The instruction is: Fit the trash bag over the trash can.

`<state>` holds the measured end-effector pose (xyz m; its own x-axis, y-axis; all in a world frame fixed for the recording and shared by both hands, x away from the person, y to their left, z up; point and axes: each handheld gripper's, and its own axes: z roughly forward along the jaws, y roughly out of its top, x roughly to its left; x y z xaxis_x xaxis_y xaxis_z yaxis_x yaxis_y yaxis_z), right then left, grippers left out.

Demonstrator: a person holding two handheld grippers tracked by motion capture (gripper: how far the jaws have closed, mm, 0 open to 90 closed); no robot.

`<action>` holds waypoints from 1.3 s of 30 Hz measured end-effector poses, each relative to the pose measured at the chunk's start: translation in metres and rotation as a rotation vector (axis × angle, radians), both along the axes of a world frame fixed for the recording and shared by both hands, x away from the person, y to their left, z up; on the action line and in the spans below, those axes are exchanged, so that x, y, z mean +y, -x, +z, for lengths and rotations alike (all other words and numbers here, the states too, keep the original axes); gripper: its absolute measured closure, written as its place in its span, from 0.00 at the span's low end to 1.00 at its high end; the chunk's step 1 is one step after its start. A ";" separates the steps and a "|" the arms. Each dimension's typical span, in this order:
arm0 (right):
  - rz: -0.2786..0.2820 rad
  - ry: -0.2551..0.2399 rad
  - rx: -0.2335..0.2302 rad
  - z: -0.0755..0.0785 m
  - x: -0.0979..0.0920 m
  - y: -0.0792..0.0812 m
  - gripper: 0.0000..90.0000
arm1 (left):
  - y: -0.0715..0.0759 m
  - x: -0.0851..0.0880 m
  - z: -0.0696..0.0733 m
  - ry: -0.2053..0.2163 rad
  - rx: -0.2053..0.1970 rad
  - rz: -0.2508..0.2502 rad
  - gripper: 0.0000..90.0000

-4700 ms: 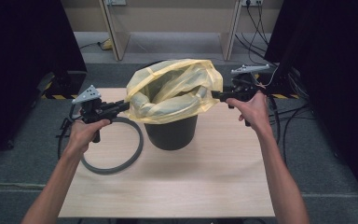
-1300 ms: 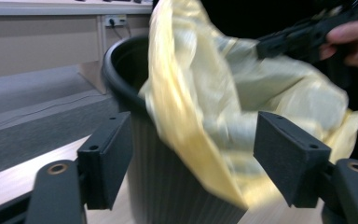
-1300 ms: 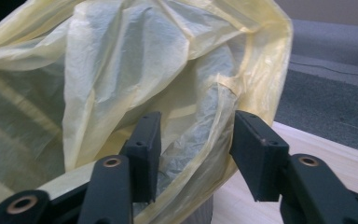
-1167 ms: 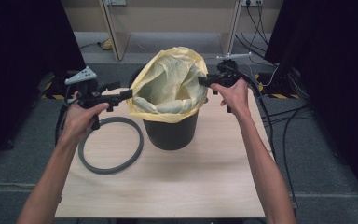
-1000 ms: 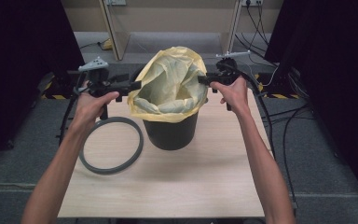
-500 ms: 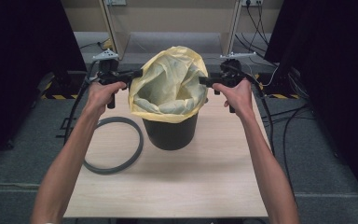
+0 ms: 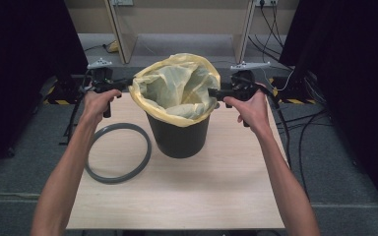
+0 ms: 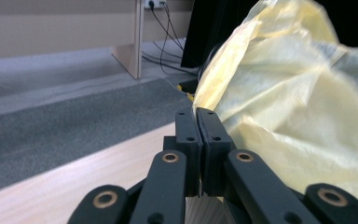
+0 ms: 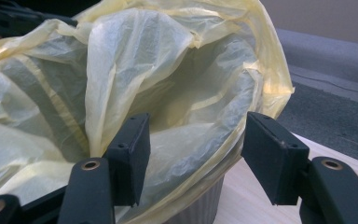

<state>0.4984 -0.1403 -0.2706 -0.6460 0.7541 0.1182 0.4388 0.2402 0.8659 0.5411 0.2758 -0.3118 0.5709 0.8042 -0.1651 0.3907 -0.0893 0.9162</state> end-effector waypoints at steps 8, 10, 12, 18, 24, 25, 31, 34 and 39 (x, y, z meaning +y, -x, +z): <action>-0.003 -0.007 -0.010 -0.002 -0.004 0.008 0.47 | 0.021 0.000 -0.017 0.013 -0.023 -0.044 0.98; -0.001 -0.015 -0.015 -0.001 -0.004 0.011 0.46 | 0.028 -0.001 -0.017 0.000 -0.038 -0.051 0.97; 0.007 -0.023 -0.024 0.000 -0.003 0.015 0.46 | 0.037 -0.002 -0.018 -0.005 -0.053 -0.055 0.97; 0.018 -0.020 -0.032 0.004 0.004 0.026 0.45 | 0.061 -0.007 -0.022 -0.020 -0.097 -0.038 0.97; 0.032 -0.007 -0.041 0.004 0.012 0.039 0.44 | 0.084 -0.016 -0.023 -0.044 -0.124 -0.040 0.92; 0.033 -0.002 -0.039 0.003 0.012 0.039 0.44 | 0.088 -0.016 -0.022 -0.041 -0.119 -0.047 0.90; -0.001 0.001 -0.029 -0.001 0.012 0.031 0.48 | 0.098 -0.011 -0.016 -0.040 -0.117 -0.064 0.69; -0.021 0.013 -0.023 -0.001 0.010 0.022 0.53 | 0.101 -0.005 -0.011 -0.001 -0.100 -0.079 0.55; -0.056 0.018 -0.010 -0.004 0.005 0.000 0.61 | 0.101 0.002 0.004 0.054 -0.102 -0.079 0.44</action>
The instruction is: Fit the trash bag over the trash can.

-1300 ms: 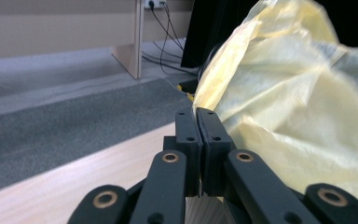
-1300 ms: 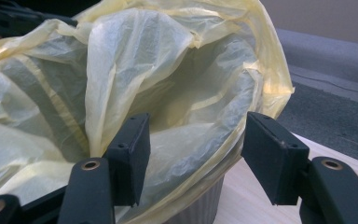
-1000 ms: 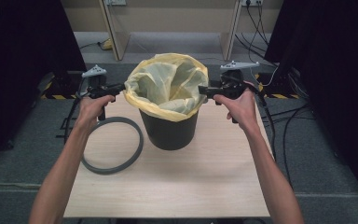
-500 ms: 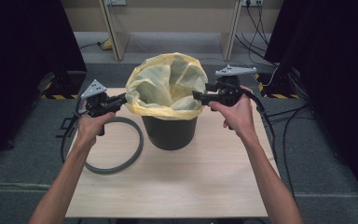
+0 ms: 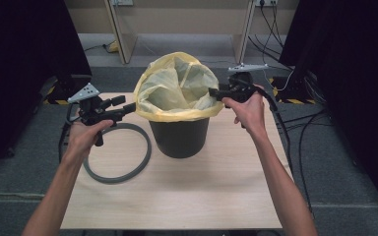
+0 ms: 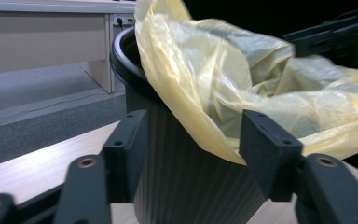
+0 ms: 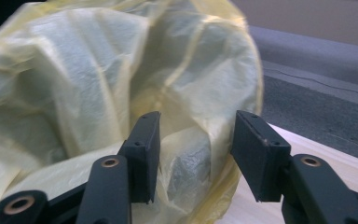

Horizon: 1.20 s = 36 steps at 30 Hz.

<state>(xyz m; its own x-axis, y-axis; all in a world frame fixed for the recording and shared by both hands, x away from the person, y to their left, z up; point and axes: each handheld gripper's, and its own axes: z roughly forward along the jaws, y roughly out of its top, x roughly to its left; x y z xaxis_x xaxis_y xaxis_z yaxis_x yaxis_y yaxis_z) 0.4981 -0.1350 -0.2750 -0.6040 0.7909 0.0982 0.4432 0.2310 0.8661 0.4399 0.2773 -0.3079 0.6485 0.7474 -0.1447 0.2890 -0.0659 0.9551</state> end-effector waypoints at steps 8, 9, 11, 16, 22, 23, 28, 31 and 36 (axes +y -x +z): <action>-0.001 -0.002 0.006 -0.001 -0.001 -0.027 0.63 | -0.028 -0.004 0.030 0.031 0.009 0.030 0.36; 0.001 -0.003 0.005 -0.001 -0.001 -0.029 0.63 | -0.031 -0.006 0.031 0.034 0.013 0.032 0.36; 0.006 -0.014 0.007 -0.001 -0.001 -0.032 0.63 | -0.042 -0.011 0.033 0.055 0.034 0.032 0.36; 0.010 -0.021 0.016 -0.001 0.001 -0.035 0.63 | -0.066 -0.025 0.029 0.057 0.085 0.031 0.36; 0.013 -0.016 0.015 -0.001 0.000 -0.033 0.62 | -0.080 -0.027 0.020 0.009 0.040 0.024 0.82; 0.013 -0.015 0.014 -0.001 0.000 -0.033 0.62 | -0.080 -0.024 0.018 0.004 0.033 0.040 0.89; 0.013 -0.015 0.011 -0.002 -0.002 -0.030 0.61 | -0.077 -0.007 0.006 0.015 0.035 0.075 0.96; 0.019 -0.020 0.004 -0.002 -0.005 -0.024 0.59 | -0.072 -0.001 -0.008 -0.033 0.053 0.081 0.97; 0.029 -0.046 -0.016 0.002 -0.009 -0.011 0.54 | -0.069 0.001 -0.035 -0.061 0.098 0.071 0.97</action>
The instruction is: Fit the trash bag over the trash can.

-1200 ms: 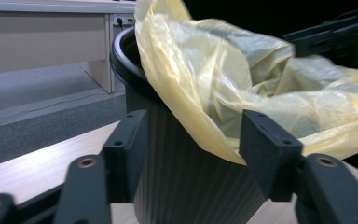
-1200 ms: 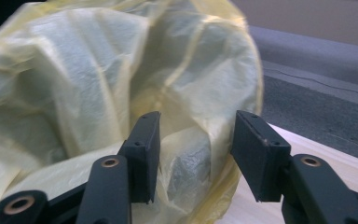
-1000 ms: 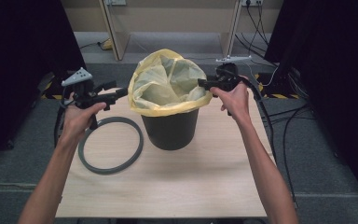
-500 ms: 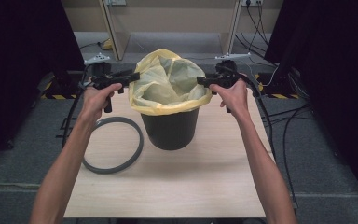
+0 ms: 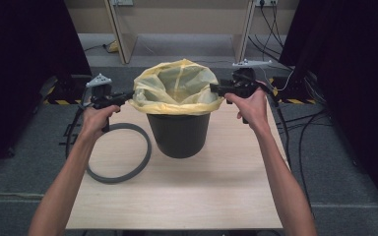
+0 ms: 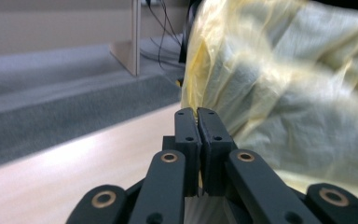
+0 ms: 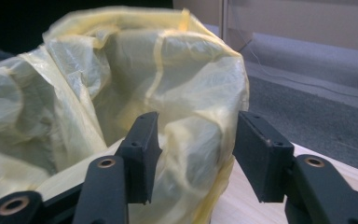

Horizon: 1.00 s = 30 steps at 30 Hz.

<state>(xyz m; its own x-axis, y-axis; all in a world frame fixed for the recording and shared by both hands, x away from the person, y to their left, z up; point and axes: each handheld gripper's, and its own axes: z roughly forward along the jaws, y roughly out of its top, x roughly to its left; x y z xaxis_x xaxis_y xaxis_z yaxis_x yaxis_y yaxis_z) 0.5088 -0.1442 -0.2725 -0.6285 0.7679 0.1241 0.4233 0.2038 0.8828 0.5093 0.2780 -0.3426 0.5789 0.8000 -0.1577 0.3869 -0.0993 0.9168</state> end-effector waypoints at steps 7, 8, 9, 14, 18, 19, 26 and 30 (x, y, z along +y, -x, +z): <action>0.063 -0.023 -0.032 0.013 -0.002 0.029 0.47 | 0.009 -0.001 0.001 -0.004 -0.017 -0.014 0.92; 0.085 -0.030 -0.035 0.015 0.000 0.034 0.47 | 0.011 -0.001 0.003 -0.001 -0.021 -0.013 0.91; 0.106 -0.035 -0.038 0.017 0.002 0.038 0.47 | 0.013 -0.001 0.004 0.002 -0.024 -0.015 0.90; 0.212 -0.038 -0.034 0.018 0.017 0.058 0.46 | 0.030 -0.004 0.008 0.000 -0.046 -0.038 0.89; 0.271 -0.033 -0.020 0.014 0.025 0.069 0.44 | 0.042 -0.007 0.009 0.005 -0.061 -0.046 0.88; 0.276 -0.026 -0.021 0.013 0.026 0.071 0.44 | 0.043 -0.007 0.009 0.006 -0.063 -0.048 0.88; 0.255 0.092 -0.056 0.005 0.027 0.078 0.42 | 0.065 -0.013 0.014 0.001 -0.098 -0.080 0.87; 0.244 0.102 -0.034 -0.005 0.019 0.078 0.41 | 0.074 -0.016 0.014 0.002 -0.109 -0.094 0.86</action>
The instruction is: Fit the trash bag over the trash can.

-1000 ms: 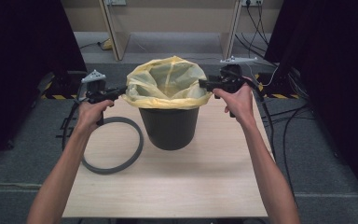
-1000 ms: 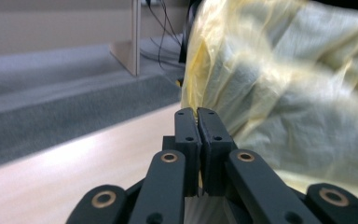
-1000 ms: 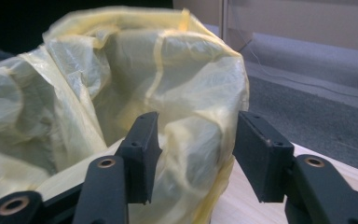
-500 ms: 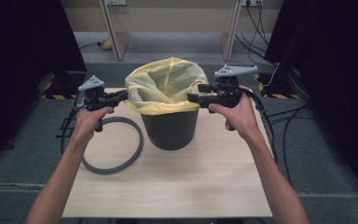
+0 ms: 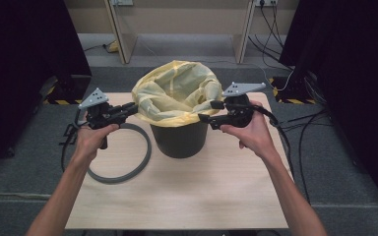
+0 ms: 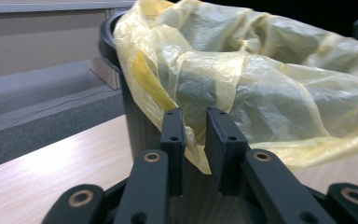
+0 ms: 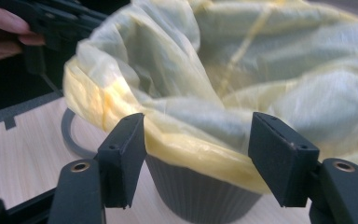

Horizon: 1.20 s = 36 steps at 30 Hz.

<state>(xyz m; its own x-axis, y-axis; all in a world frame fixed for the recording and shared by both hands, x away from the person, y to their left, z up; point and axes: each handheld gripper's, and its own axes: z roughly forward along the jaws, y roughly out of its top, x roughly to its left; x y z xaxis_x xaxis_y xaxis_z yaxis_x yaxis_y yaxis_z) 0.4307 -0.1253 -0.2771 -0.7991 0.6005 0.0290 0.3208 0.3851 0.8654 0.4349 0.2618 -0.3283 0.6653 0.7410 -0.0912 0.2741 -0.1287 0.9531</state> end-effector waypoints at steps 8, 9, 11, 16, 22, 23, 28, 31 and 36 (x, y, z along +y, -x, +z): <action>-0.041 0.001 0.017 -0.013 -0.015 -0.007 0.39 | 0.016 -0.014 -0.005 -0.034 -0.021 -0.037 0.84; -0.041 0.006 0.008 -0.014 -0.015 -0.007 0.39 | 0.016 -0.015 -0.005 -0.032 -0.021 -0.038 0.84; -0.042 0.010 0.002 -0.014 -0.014 -0.007 0.39 | 0.016 -0.016 -0.005 -0.028 -0.018 -0.043 0.82; -0.040 0.028 -0.001 -0.017 -0.010 -0.010 0.36 | 0.016 -0.016 -0.004 -0.016 -0.017 -0.048 0.80; -0.047 0.093 -0.010 -0.026 0.000 -0.012 0.35 | 0.015 -0.018 -0.005 -0.017 -0.017 -0.052 0.80; -0.055 0.103 -0.014 -0.027 0.001 -0.013 0.40 | 0.015 -0.018 -0.005 -0.016 -0.018 -0.053 0.80; -0.053 0.102 -0.018 -0.027 0.000 -0.014 0.72 | 0.017 -0.018 -0.006 -0.014 -0.018 -0.057 0.80; -0.045 0.134 -0.042 -0.028 -0.002 -0.015 0.89 | 0.016 -0.016 -0.007 -0.011 -0.016 -0.058 0.81; -0.034 0.182 -0.050 -0.033 -0.003 -0.017 0.97 | 0.010 -0.012 -0.011 0.003 -0.003 -0.052 0.88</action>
<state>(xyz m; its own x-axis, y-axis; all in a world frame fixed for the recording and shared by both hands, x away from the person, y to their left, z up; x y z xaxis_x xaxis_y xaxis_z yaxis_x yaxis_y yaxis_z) 0.4480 -0.1284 -0.3099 -0.7761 0.6187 -0.1220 0.2942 0.5263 0.7978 0.4245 0.2503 -0.3395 0.7032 0.7051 -0.0916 0.2643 -0.1397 0.9543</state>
